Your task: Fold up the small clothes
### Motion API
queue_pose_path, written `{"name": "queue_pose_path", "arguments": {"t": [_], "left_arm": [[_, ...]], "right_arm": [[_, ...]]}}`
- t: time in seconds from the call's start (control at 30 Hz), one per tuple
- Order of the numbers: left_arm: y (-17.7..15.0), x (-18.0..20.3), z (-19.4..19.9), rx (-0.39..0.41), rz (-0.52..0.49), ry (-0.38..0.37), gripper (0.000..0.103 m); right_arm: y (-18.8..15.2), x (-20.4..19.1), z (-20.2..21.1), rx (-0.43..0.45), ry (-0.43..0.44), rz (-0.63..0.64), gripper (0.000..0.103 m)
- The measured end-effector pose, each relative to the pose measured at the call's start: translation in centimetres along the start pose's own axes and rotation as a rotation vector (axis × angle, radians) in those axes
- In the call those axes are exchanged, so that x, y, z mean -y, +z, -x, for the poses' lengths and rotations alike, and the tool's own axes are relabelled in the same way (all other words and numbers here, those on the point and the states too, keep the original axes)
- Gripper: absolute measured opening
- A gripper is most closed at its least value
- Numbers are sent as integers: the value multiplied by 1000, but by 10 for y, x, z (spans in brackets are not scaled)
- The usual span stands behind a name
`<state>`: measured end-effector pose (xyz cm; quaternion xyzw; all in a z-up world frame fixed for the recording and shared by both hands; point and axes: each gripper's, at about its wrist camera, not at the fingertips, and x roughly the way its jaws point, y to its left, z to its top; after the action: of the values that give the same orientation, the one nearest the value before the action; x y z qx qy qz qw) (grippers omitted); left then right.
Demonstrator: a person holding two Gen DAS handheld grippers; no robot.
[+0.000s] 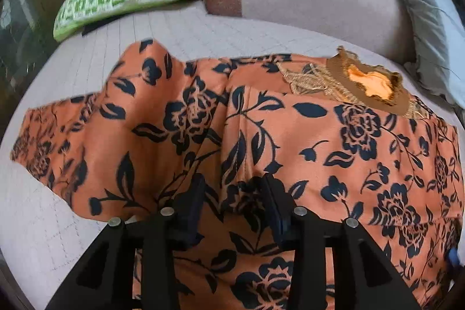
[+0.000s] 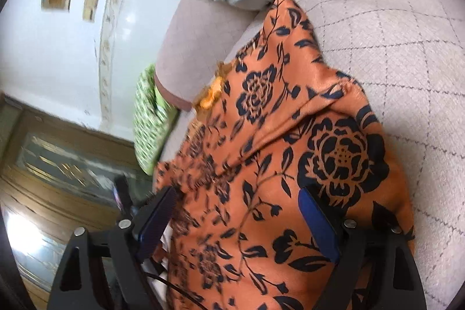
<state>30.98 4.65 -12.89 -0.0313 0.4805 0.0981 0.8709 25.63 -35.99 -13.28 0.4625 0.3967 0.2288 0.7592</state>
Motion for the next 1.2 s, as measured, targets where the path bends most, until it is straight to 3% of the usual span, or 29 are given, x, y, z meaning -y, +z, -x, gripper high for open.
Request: {"name": "queue_pose_path", "arguments": {"t": [0.2,0.27,0.37,0.43,0.5,0.53,0.6,0.67,0.77,0.87,1.0,1.2], "left_arm": [[-29,-20,32,50,52,-67,44],[-42,-23,49,93,58,-102,51],[-57,-28,58,161,32,-116,52],[-68,-32,58,199,5,-95,52],[-66,-42,51,162,30,-107,52],[-61,-48,47,138,74,-153,52],[-52,-57,43,114,141,-213,52],[-49,-61,47,122,160,-233,52],[-48,-64,57,160,156,-229,54],[-45,-64,57,169,163,-235,63],[-45,-67,37,81,222,-319,63],[-33,-52,20,-22,290,-450,63]], "right_arm": [[22,11,8,71,63,-137,89],[36,11,-4,59,56,-167,89],[59,17,-16,80,-14,-215,89],[76,13,4,211,-94,-173,89],[77,24,25,313,-135,-264,89],[74,31,32,331,-197,-305,89],[70,37,30,268,-251,-292,89],[67,24,32,223,-292,-195,89],[68,1,41,244,-337,-107,89],[83,-20,26,184,-265,-61,89],[75,-5,16,173,-132,-211,89],[34,12,3,126,-137,-147,89]]}}
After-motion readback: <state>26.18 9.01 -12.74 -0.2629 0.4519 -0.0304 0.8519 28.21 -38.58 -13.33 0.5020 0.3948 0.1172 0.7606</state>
